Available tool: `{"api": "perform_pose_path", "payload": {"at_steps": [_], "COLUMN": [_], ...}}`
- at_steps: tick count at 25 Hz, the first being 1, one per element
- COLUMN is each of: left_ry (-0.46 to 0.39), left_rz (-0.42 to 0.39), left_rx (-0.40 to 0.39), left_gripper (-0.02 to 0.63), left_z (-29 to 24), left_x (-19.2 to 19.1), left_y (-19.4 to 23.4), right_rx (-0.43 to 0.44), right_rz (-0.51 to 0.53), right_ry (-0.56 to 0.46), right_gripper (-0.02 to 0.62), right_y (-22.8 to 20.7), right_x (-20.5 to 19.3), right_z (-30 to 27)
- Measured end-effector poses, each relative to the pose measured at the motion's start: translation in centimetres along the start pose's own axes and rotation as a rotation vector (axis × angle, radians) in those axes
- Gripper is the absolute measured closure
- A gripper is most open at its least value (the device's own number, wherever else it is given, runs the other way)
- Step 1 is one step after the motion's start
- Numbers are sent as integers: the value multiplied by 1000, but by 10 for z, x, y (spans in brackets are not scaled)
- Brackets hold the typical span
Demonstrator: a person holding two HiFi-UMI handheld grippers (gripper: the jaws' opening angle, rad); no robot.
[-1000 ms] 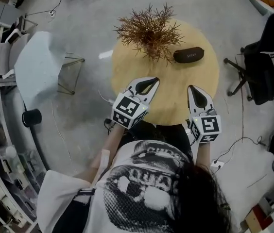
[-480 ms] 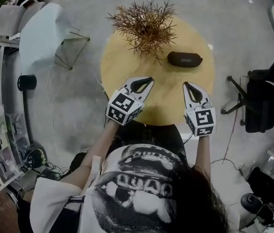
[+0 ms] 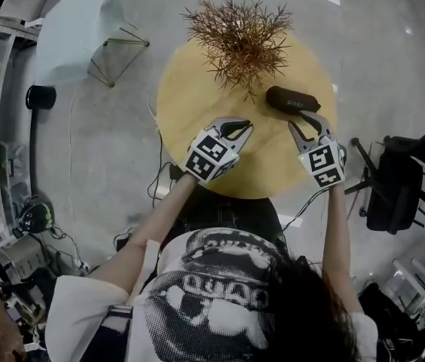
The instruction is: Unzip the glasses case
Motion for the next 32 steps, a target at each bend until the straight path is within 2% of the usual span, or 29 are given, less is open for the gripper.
{"api": "perform_pose_path", "payload": {"at_steps": [5,8,11,15,17,23,26,32], "left_ry": [28,45,46,64,83,123,137,184], "left_rz": [-20,-8,4,9,-1,-45,-65,-174], "left_rx": [37,57,64,80,85,89,75,45], "left_gripper": [589,588,588,588,588,569,517,505], "left_z": [-26,-37,-41,-43,-44,-41,-41,-53], "left_x": [-6,-11,-12,-15,-18,-25,-26,-35], "left_y": [10,19,23,27,28,29,31,24], "right_rx": [158,269,341,468,498,563,578,578], "right_rz": [283,399,469,444,412,311,270,203], "right_ry": [111,180,233,267,260,228,217,217], "right_gripper": [375,317,307,282,276,289,290,291], "right_y": [-20,-26,-31,-32,-34,-23,-9,11], "right_x": [-10,-17,-23,-27,-28,-30,-30,-29], "right_z": [-31,-53,-73,-88,-92,-83,-76,-67]}}
Point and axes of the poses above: the fingertips, and each gripper's own axes: z backward along the fingers, y to its left, x out of its top, the point moved 6 cm from there along z, backward along the fingers, and after that the axes turned 11 degrees about z, right-handed, at the moved point
